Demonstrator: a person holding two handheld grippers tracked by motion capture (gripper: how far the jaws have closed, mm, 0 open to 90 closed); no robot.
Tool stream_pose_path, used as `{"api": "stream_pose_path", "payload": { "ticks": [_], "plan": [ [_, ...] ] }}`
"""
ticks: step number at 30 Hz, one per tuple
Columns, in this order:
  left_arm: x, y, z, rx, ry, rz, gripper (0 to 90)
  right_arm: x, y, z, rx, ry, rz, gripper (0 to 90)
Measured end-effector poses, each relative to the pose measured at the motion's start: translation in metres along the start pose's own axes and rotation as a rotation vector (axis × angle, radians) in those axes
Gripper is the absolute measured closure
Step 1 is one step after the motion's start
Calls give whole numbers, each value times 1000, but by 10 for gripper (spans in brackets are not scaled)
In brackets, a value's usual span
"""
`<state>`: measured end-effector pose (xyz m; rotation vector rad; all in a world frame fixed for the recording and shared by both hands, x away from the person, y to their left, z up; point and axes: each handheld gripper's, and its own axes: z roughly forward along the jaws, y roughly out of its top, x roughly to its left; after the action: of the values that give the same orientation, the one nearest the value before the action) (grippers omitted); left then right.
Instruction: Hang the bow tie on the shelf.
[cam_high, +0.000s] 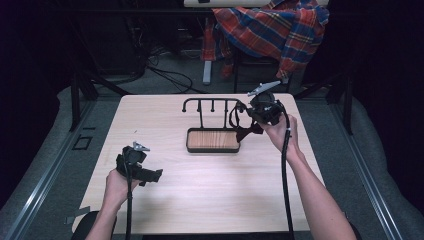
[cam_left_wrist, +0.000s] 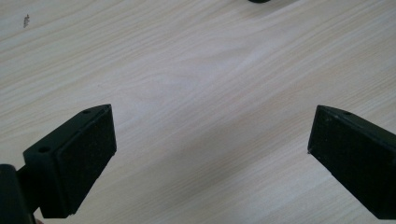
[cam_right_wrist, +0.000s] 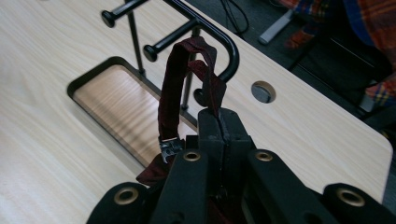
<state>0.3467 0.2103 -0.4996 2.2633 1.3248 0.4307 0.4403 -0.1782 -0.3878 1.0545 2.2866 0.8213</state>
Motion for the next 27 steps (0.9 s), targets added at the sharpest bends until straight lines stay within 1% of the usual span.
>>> {"api": "stream_pose_path", "payload": {
  "ticks": [1, 5, 10, 14, 18, 19, 22, 24, 25, 27],
  "plan": [
    [0, 0, 0, 2, -1, -1, 12, 0, 0, 2, 7, -10, -5, 892],
    [0, 0, 0, 5, -1, -2, 12, -2, 2, 8, 16, -15, 0, 892],
    [0, 0, 0, 2, 1, -2, 12, -6, 2, 17, 21, -16, 27, 892],
    [1, 0, 0, 2, 4, -6, 13, -9, 2, 23, 21, -27, 44, 892],
    [1, 0, 0, 2, 6, -7, 13, -11, 1, 28, 25, -34, 57, 891],
    [1, 0, 0, 2, 6, -6, 13, -12, 1, 29, 29, -33, 53, 891],
    [0, 0, 0, 3, 4, -4, 13, -12, 0, 32, 16, -41, 65, 889],
    [0, 0, 0, 2, 7, -4, 13, -12, 0, 33, 22, -43, 64, 889],
    [0, 0, 0, 2, 7, -4, 13, -12, 0, 34, 13, -43, 73, 890],
    [0, -1, -1, 2, 11, -3, 13, -12, -1, 36, 17, -36, 77, 889]
  ]
}}
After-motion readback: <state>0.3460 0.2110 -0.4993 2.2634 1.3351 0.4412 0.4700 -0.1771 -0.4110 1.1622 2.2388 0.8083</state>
